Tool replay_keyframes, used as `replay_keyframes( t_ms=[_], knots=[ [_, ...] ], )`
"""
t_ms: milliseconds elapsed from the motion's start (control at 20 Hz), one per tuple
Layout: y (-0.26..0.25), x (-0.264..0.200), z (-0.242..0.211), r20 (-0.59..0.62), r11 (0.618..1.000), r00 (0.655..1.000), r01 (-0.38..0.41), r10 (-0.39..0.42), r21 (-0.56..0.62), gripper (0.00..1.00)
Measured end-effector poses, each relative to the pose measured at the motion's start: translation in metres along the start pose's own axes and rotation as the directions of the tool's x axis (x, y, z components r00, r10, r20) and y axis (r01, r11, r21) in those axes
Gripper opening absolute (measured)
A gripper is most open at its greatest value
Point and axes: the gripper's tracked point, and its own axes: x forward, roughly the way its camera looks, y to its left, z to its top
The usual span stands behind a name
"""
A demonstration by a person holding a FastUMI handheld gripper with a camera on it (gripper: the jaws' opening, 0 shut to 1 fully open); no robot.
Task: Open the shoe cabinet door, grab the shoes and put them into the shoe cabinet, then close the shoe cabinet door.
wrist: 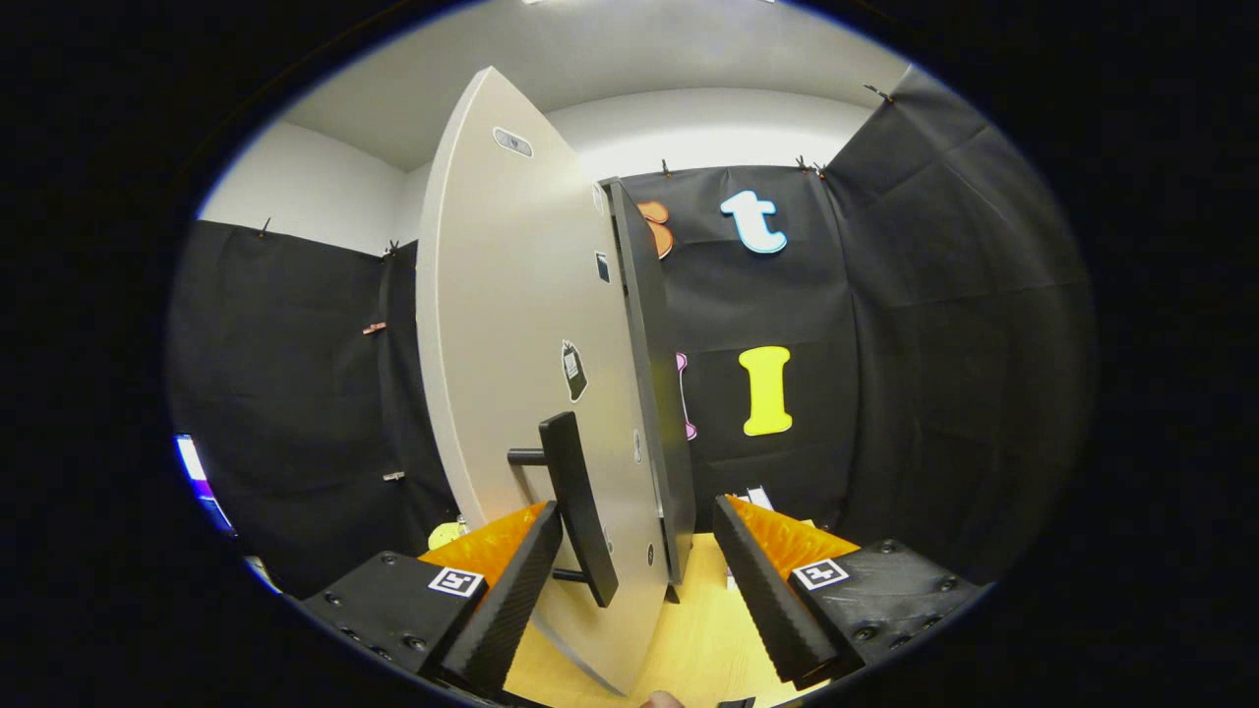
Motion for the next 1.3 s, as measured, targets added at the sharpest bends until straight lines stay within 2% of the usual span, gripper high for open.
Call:
replay_keyframes(
  t_ms=[250,650,1300],
  knots=[
    [0.011,0.009,-0.001,0.005,1.000,1.000,-0.011,0.010,0.015,0.98],
    [0.068,0.036,-0.015,-0.010,0.999,1.000,-0.028,0.029,0.046,0.98],
    [0.155,0.085,-0.030,0.011,0.999,1.000,0.003,-0.003,-0.047,0.98]
  ],
)
